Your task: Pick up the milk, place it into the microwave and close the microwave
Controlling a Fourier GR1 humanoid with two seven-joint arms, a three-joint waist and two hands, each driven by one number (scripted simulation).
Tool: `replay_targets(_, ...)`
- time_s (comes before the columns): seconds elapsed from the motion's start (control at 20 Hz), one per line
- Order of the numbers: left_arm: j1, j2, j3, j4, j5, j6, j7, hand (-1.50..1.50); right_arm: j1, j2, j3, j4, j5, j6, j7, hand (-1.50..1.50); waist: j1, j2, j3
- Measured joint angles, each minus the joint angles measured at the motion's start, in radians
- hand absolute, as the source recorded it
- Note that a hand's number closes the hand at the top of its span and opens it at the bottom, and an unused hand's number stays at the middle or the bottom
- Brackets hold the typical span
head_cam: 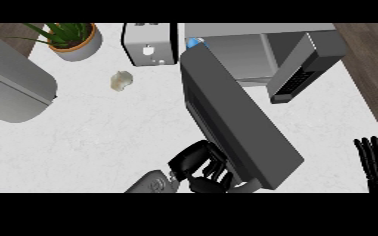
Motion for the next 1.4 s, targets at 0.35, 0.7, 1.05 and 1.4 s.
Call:
replay_targets(0.35, -0.089, 0.003, -0.137, 0.034, 0.143, 0.245, 0.039, 1.50, -0.034, -0.055, -0.007, -0.092, -0.055, 0.030, 0.033, -1.50, -0.047, 0.007, -0.002)
replay_targets(0.7, -0.147, 0.004, -0.173, 0.034, 0.257, 0.416, 0.022, 1.50, -0.057, -0.099, 0.012, -0.161, -0.119, 0.078, 0.088, -1.50, -0.098, 0.019, -0.005)
replay_targets(1.05, -0.210, -0.003, -0.122, 0.002, 0.396, 0.513, -0.067, 1.50, -0.070, -0.134, 0.025, -0.215, -0.177, 0.116, 0.142, -1.50, -0.146, 0.032, -0.009)
replay_targets(1.4, -0.290, -0.007, -0.079, 0.041, 0.532, 0.539, -0.103, 1.50, -0.104, -0.173, 0.027, -0.248, -0.232, 0.148, 0.192, -1.50, -0.185, 0.049, -0.008)
